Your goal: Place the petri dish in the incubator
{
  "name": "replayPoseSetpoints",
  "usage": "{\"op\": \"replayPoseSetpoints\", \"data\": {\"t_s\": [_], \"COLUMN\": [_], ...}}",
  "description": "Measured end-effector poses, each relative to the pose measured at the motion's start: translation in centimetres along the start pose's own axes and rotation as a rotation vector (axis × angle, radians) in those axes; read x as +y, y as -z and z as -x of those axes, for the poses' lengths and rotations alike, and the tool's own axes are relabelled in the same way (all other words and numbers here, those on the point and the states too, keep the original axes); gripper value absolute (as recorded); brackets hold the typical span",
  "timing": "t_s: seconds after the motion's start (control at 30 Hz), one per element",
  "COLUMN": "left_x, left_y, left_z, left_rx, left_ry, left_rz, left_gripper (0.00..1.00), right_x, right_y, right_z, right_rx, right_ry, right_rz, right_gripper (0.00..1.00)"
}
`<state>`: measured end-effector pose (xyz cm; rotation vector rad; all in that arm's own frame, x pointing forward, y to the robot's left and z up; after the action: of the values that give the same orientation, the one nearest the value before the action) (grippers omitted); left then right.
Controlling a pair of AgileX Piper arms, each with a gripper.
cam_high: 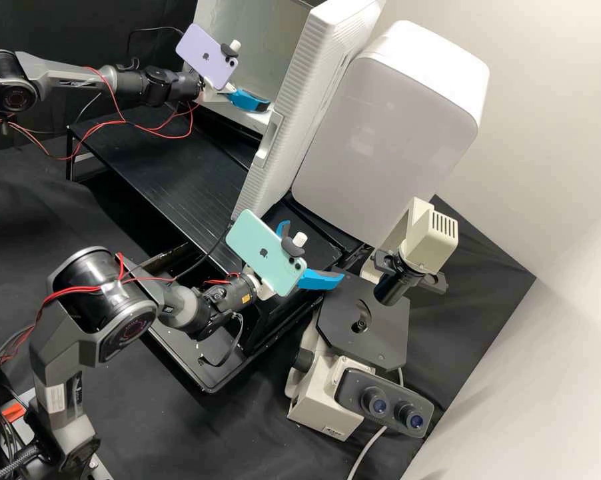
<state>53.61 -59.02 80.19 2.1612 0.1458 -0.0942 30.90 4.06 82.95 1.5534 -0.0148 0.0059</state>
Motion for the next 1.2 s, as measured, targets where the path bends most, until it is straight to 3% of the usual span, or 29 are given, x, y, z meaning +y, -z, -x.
{"op": "replayPoseSetpoints", "data": {"t_s": [0.2,0.23,0.3,0.4,0.53,0.73,0.93,1.2], "left_x": [-0.2,-0.1,-0.4,-0.4,-0.5,0.2,0.3,-0.5], "left_y": [0.1,0.1,0.2,0.0,-1.2,-2.4,-2.0,-1.7], "left_z": [0.6,0.7,1.3,2.5,4.8,8.1,10.5,14.2], "left_rx": [-0.009,-0.010,-0.013,-0.035,-0.081,-0.096,-0.063,-0.126], "left_ry": [-0.015,-0.020,-0.031,-0.052,-0.078,-0.154,-0.217,-0.311], "left_rz": [-0.040,-0.029,-0.061,-0.030,-0.075,-0.101,-0.124,-0.127], "left_gripper": [1.00,1.00,1.00,1.00,1.00,1.00,1.00,1.00], "right_x": [0.0,0.0,0.0,0.0,0.0,0.0,0.0,0.0], "right_y": [0.0,0.0,0.0,0.0,0.0,0.0,0.0,0.0], "right_z": [0.0,0.0,0.0,0.0,0.0,0.0,0.0,0.0], "right_rx": [0.000,0.000,0.000,0.000,0.000,0.000,0.000,0.000], "right_ry": [0.000,0.000,0.000,0.000,0.000,0.000,0.000,0.000], "right_rz": [0.000,0.000,0.000,0.000,0.000,0.000,0.000,0.000], "right_gripper": [1.00,1.00,1.00,1.00,1.00,1.00,1.00,1.00]}}
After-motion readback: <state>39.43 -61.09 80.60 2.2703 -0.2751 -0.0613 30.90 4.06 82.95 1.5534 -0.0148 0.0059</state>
